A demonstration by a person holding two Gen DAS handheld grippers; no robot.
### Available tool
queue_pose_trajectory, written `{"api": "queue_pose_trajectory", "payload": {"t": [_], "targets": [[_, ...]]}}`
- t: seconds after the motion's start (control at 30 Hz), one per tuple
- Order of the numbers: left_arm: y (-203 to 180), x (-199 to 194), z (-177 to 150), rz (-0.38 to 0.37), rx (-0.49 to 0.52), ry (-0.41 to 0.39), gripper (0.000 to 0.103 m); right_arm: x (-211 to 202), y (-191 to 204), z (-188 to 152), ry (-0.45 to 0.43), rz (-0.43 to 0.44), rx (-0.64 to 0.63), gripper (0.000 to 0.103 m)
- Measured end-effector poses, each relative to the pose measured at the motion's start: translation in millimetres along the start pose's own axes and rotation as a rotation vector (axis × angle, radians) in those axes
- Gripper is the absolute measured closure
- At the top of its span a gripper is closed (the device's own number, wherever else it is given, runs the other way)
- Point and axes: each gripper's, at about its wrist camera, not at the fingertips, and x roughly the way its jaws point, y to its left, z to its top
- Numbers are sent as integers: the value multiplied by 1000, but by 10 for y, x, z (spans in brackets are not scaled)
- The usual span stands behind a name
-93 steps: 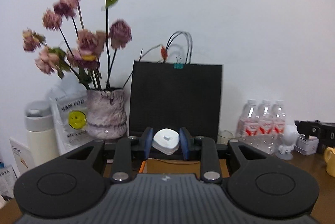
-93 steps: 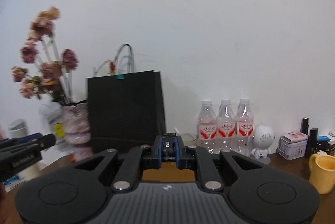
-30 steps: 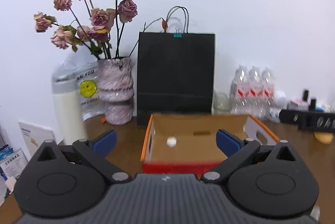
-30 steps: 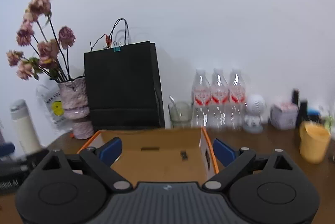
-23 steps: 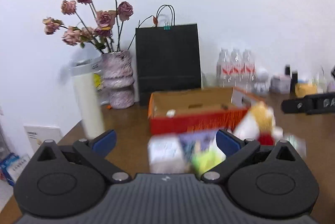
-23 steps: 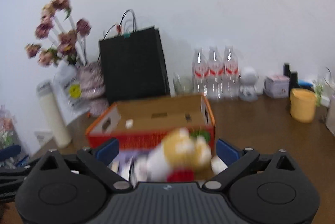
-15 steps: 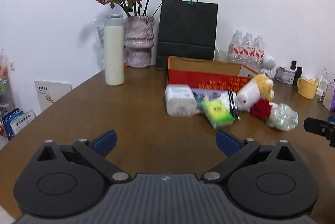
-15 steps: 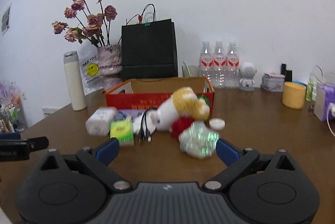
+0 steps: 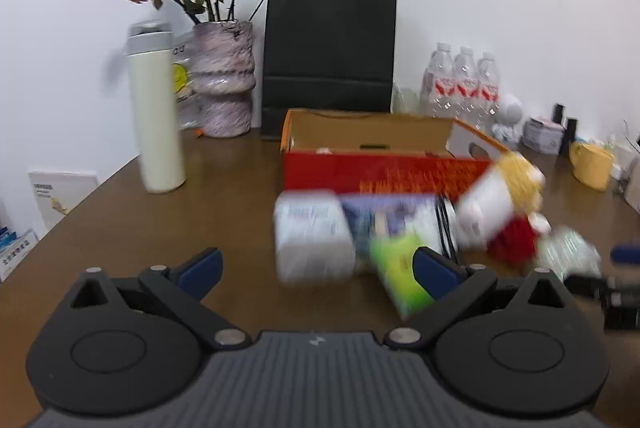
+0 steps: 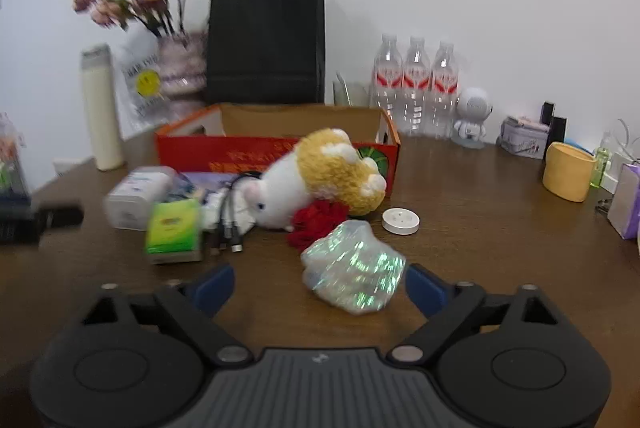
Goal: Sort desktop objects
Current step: 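Grasp the white cotton-bud tub with the left gripper while the right grasps the plastic bag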
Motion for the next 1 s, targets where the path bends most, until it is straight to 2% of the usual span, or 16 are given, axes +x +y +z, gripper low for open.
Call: {"api": "queue_pose_trajectory", "payload": {"t": [0.03, 0.13, 0.23, 0.3, 0.43, 0.47, 0.6, 0.73, 0.8, 0.87, 0.93, 1.0], "targets": [[-24, 163, 64, 1, 3, 10, 0, 94, -15, 39, 14, -5, 4, 22], [-139, 590, 155, 110, 64, 37, 0, 336, -55, 112, 37, -16, 7, 32], [-115, 848, 149, 106, 56, 74, 0, 491, -84, 137, 55, -42, 3, 37], [-45, 932, 121, 74, 12, 97, 8, 579, -107, 129, 81, -42, -8, 45], [86, 1011, 74, 24, -62, 140, 36, 675, -194, 91, 114, -27, 27, 56], [116, 1009, 74, 20, -81, 148, 36, 675, -213, 92, 114, -17, 40, 57], [170, 859, 68, 20, -81, 135, 37, 575, -217, 105, 88, -1, 41, 59], [176, 427, 10, 40, -64, 91, 37, 405, -210, 118, 63, 10, 56, 59], [193, 173, -60, 6, -82, 100, 37, 292, -171, 95, 51, 33, 53, 58], [142, -20, -179, -60, -59, 137, 36, 168, -97, 32, 32, 81, 21, 57], [51, -172, -298, -74, -27, 151, 36, 87, 8, -58, 44, 146, -37, 57], [-28, -310, -406, -66, -25, 155, 36, 32, 114, -141, 70, 172, -67, 57]]}}
